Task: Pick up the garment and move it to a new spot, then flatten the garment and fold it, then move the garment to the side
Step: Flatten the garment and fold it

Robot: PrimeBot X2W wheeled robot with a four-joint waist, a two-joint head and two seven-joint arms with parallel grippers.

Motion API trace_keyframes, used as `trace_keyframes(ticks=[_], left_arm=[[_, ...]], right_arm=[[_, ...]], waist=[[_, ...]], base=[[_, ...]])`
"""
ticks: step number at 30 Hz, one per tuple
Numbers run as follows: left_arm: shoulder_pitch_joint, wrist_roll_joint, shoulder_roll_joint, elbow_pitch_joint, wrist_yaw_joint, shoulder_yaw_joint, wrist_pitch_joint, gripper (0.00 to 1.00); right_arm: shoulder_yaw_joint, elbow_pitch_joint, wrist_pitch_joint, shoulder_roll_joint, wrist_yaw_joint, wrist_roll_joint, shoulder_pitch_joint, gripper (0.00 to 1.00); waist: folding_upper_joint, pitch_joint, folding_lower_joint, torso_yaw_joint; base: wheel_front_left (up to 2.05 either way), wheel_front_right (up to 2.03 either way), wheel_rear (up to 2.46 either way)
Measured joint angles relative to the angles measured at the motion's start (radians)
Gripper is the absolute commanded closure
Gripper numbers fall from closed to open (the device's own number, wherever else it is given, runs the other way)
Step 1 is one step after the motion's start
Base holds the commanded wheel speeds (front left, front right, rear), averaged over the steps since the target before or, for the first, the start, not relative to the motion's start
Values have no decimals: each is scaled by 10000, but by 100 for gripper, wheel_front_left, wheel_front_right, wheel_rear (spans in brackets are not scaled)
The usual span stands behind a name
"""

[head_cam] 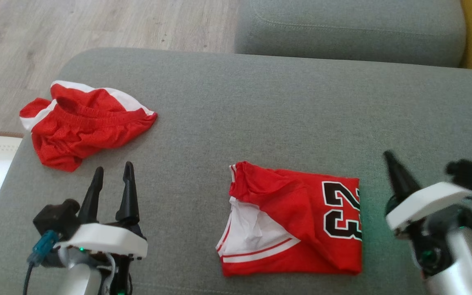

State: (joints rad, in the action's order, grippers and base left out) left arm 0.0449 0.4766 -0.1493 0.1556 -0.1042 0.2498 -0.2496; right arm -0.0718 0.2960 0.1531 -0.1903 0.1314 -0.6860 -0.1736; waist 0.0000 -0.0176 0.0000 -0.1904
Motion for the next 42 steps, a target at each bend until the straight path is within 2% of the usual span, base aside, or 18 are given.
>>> trace_keyframes(ticks=[9, 17, 23, 30, 34, 39, 40, 42], left_arm=[[10, -163, 134, 224, 242, -52, 0, 0], [10, -196, 230, 416, 339, -127, 0, 0], [10, -263, 278, 470, 353, -257, 0, 0], [11, -267, 288, 491, 403, -372, 0, 0], [12, -337, 305, 495, 428, -405, 0, 0], [14, -422, 309, 407, 428, -625, 0, 0], [14, -456, 301, 382, 428, -681, 0, 0], [13, -466, 293, 328, 426, -736, 0, 0]], right_arm=[[-1317, 1722, 754, 571, 0, 380, 5, 100], [-2452, 2890, 838, 905, 0, 148, -236, 100], [-4259, 2690, 809, 1120, 0, -527, -616, 100], [-5975, 1879, 731, 1074, 0, -1386, -608, 100], [-6021, 1300, -61, 562, 0, -1595, -653, 100], [-5321, 407, -1662, -286, 0, -1590, -1094, 100], [-5262, 178, -1887, -416, 0, -1588, -1159, 78], [-4949, -128, -2405, -616, 0, -1578, -1250, 0]], waist=[[0, -72, 0, -372], [0, -149, 0, -885], [0, -212, 0, -950], [0, -255, 0, -616], [0, -266, 0, -310], [0, -220, 0, 233], [0, -209, 0, 333], [0, -180, 0, 545]], base=[[0, 0, 0], [0, 0, 0], [0, 0, 0], [0, 0, 0], [0, 0, 0], [0, 0, 0], [0, 0, 0], [0, 0, 0]])
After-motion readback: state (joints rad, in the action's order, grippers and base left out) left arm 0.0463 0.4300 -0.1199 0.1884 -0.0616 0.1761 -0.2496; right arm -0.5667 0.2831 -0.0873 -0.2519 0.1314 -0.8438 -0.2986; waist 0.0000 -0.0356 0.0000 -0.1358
